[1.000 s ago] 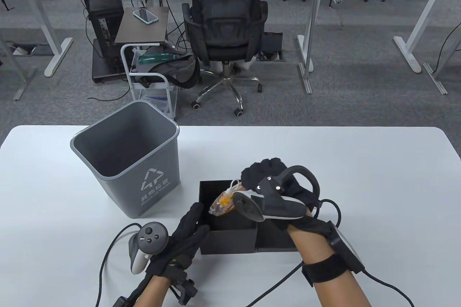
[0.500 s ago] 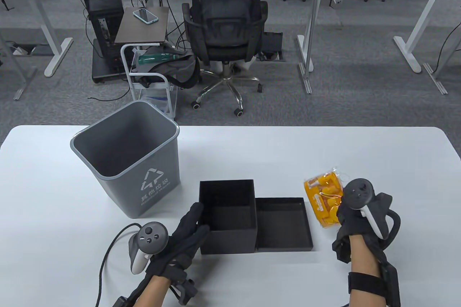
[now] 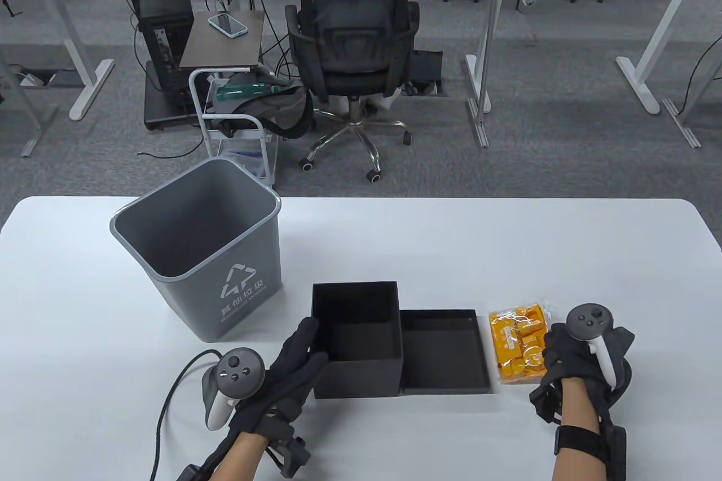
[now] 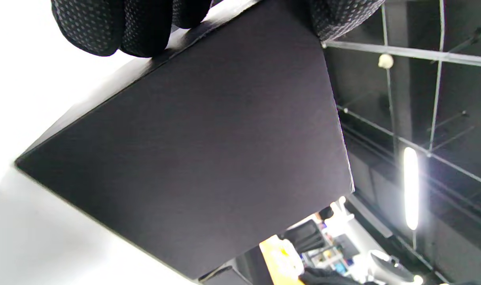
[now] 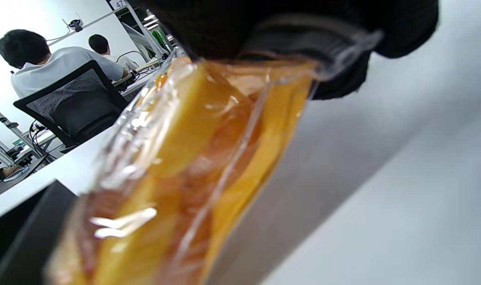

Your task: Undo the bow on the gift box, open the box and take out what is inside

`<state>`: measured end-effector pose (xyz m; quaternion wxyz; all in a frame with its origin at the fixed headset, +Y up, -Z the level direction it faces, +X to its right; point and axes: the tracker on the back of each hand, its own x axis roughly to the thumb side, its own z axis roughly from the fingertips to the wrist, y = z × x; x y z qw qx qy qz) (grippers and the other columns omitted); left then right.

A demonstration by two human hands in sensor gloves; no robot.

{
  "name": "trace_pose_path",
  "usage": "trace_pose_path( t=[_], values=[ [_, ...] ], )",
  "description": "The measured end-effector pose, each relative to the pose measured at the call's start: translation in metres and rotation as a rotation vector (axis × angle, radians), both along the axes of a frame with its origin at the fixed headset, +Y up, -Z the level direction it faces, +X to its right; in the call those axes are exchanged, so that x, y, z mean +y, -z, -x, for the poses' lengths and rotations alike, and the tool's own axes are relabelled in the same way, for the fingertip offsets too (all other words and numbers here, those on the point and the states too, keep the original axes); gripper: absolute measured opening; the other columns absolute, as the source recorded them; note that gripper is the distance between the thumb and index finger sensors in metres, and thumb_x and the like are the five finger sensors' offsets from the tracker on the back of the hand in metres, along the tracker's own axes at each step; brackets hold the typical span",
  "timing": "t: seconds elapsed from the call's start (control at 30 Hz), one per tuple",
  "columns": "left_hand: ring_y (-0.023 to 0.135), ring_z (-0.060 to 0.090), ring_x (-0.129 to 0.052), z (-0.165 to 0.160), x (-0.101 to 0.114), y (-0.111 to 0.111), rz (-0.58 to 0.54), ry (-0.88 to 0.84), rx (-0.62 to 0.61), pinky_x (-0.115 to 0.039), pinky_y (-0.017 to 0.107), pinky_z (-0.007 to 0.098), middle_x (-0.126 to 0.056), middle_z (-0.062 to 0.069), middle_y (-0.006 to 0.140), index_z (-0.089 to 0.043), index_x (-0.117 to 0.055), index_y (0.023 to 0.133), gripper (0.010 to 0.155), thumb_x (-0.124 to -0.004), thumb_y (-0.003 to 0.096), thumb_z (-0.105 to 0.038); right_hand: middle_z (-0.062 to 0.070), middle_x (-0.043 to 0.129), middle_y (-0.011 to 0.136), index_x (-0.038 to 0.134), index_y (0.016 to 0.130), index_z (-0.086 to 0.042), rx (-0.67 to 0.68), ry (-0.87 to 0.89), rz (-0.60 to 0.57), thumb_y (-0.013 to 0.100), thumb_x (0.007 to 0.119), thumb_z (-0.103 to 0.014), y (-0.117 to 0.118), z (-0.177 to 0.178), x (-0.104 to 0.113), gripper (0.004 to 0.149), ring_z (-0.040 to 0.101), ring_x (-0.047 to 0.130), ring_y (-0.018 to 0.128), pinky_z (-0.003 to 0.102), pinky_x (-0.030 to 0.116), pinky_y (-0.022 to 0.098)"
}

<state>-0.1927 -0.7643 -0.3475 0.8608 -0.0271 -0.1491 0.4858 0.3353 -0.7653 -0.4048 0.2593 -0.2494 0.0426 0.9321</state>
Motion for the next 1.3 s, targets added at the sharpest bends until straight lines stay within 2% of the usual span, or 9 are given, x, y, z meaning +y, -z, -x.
trace_pose_path(
  t=[0.3,0.37,0.43,0.53,0.7,0.87,1.07,1.2,1.3],
  values=[
    [0.098,0.057,-0.067,-0.002,-0.001,-0.002,-0.01,-0.001,0.002,-0.071,0.066,0.061,-0.04,0.027,0.125,-0.028,-0.028,0.121,0.07,-0.06,0.0651,-0.055,0.015,0.092,0.071,0.084,0.094,-0.007,-0.001,-0.11,-0.045,0.057,0.079,-0.031,-0.002,0.009,-0.018,0.044,0.027,0.095,0.052,0.05,0.076,0.049],
    [0.098,0.057,-0.068,-0.001,-0.001,-0.002,-0.016,0.0,0.007,-0.071,0.066,0.06,-0.04,0.027,0.125,-0.028,-0.028,0.121,0.071,-0.061,0.065,-0.056,0.019,0.088,0.077,0.081,0.097,-0.005,-0.064,-0.309,-0.097,0.058,0.077,-0.029,-0.01,0.021,-0.004,0.046,0.033,0.093,0.057,0.054,0.073,0.052],
    [0.097,0.056,-0.068,-0.002,-0.001,-0.003,-0.026,-0.006,0.019,-0.072,0.066,0.06,-0.042,0.027,0.124,-0.028,-0.028,0.121,0.071,-0.061,0.0649,-0.056,0.017,0.086,0.083,0.077,0.101,-0.009,0.04,-0.404,-0.162,0.058,0.077,-0.03,-0.013,0.036,0.017,0.047,0.033,0.092,0.06,0.054,0.072,0.055],
    [0.097,0.056,-0.069,-0.002,-0.002,-0.004,-0.042,-0.01,0.03,-0.072,0.066,0.06,-0.043,0.028,0.123,-0.027,-0.027,0.121,0.072,-0.062,0.0646,-0.056,0.017,0.08,0.093,0.072,0.105,-0.013,0.356,-0.376,-0.253,0.057,0.08,-0.03,-0.027,0.081,0.049,0.052,0.037,0.087,0.073,0.057,0.067,0.062],
    [0.098,0.055,-0.069,0.0,0.002,-0.005,-0.051,-0.025,0.039,-0.071,0.066,0.06,-0.042,0.028,0.123,-0.021,-0.024,0.12,0.077,-0.065,0.0638,-0.055,0.014,0.07,0.108,0.065,0.11,-0.018,0.864,-0.257,-0.025,0.056,0.082,-0.032,-0.058,0.162,0.041,0.058,0.039,0.077,0.093,0.061,0.055,0.073],
    [0.098,0.055,-0.069,0.004,0.008,-0.006,-0.062,-0.021,0.031,-0.071,0.067,0.06,-0.043,0.028,0.123,-0.023,-0.029,0.121,0.079,-0.07,0.0618,-0.057,0.012,0.062,0.11,0.06,0.111,-0.019,0.876,-0.383,0.11,0.056,0.084,-0.029,-0.061,0.194,0.002,0.061,0.038,0.071,0.096,0.06,0.054,0.073],
    [0.097,0.055,-0.071,0.002,0.001,-0.007,-0.03,-0.02,-0.007,-0.072,0.066,0.06,-0.043,0.029,0.123,-0.027,-0.028,0.121,0.075,-0.064,0.063,-0.058,0.01,0.084,0.088,0.08,0.093,-0.02,0.848,-0.479,-0.113,0.052,0.087,-0.025,-0.059,0.198,-0.021,0.043,0.031,0.089,0.075,0.055,0.068,0.066],
    [0.096,0.055,-0.072,0.002,0.002,-0.007,-0.034,-0.023,0.006,-0.073,0.065,0.058,-0.044,0.029,0.122,-0.027,-0.029,0.121,0.072,-0.062,0.0642,-0.056,0.009,0.086,0.087,0.078,0.093,-0.018,0.797,-0.495,-0.143,0.05,0.083,-0.025,-0.062,0.193,-0.001,0.044,0.03,0.091,0.074,0.054,0.069,0.066],
    [0.095,0.054,-0.073,0.002,0.001,-0.005,-0.026,-0.018,0.013,-0.074,0.065,0.057,-0.044,0.03,0.122,-0.028,-0.029,0.121,0.07,-0.061,0.065,-0.055,0.013,0.083,0.091,0.075,0.095,-0.017,0.751,-0.323,-0.26,0.051,0.079,-0.024,-0.065,0.181,0.043,0.045,0.031,0.091,0.073,0.055,0.069,0.066]
  ],
)
